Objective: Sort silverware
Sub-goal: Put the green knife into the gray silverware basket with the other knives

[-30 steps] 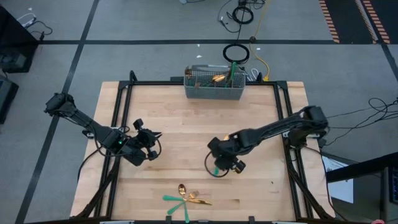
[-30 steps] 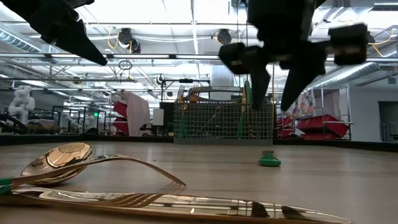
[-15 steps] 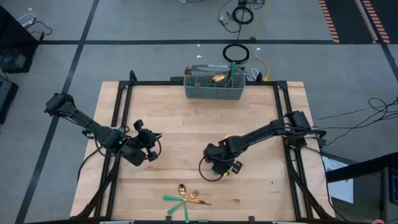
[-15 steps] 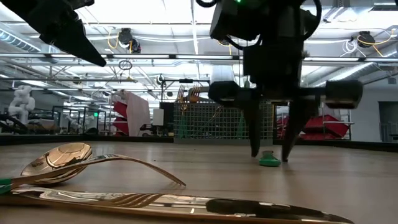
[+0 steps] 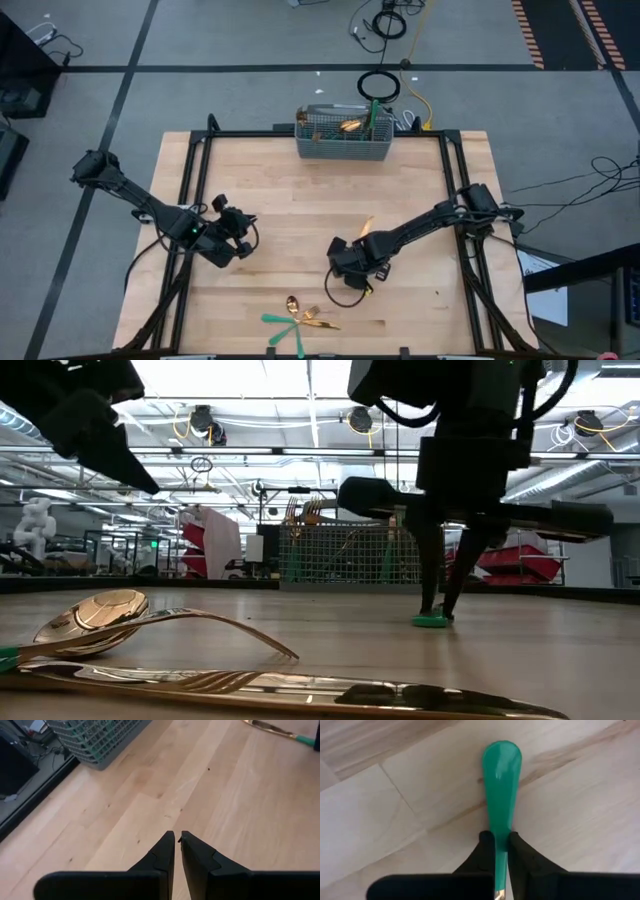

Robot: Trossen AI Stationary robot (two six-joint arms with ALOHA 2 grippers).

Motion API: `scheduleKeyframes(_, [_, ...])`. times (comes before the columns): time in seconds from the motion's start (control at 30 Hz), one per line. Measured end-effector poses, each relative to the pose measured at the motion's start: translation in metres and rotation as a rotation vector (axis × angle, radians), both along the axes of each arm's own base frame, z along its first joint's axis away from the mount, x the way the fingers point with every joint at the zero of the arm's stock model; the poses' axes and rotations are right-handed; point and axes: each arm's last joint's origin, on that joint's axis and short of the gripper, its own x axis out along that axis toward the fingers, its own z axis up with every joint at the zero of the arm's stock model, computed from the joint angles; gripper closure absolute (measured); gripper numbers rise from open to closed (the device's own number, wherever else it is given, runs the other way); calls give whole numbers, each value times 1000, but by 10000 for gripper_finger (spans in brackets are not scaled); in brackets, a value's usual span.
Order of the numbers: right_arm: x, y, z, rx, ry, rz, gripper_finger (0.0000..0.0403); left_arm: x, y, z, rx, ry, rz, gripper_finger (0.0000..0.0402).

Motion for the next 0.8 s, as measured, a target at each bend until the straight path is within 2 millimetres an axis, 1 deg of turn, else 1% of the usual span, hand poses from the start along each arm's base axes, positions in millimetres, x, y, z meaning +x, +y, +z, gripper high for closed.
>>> scheduleKeyframes(0.07, [1,2,0,-11,1,-32,398,-1,0,-1,3,4,-1,360])
scheduleKeyframes(0.17, [6,0,3,22,-7,-143,400,-1,0,-2,2,4,0,360])
scheduleKeyframes(0.2, [8,-2,8,41,-20,-185,400,0,0,-2,1,3,0,360])
scheduleKeyframes(0.27, [13,-9,23,89,-76,-286,401,0,0,-2,-3,-1,3,360])
scheduleKeyframes(0.4, [20,-24,48,150,-194,-495,400,0,0,-2,-2,1,3,360])
scheduleKeyframes(0.6, [26,-38,80,268,-349,-666,400,-1,0,-2,-1,2,3,360])
scheduleKeyframes(0.67, [29,-46,89,307,-404,-720,400,-1,0,-2,-1,2,3,360])
scheduleKeyframes(0.73, [31,-57,93,331,-427,-784,401,-1,0,-2,-1,2,3,360])
scheduleKeyframes(0.8, [32,-67,91,342,-418,-836,402,-1,0,-2,-1,2,3,360])
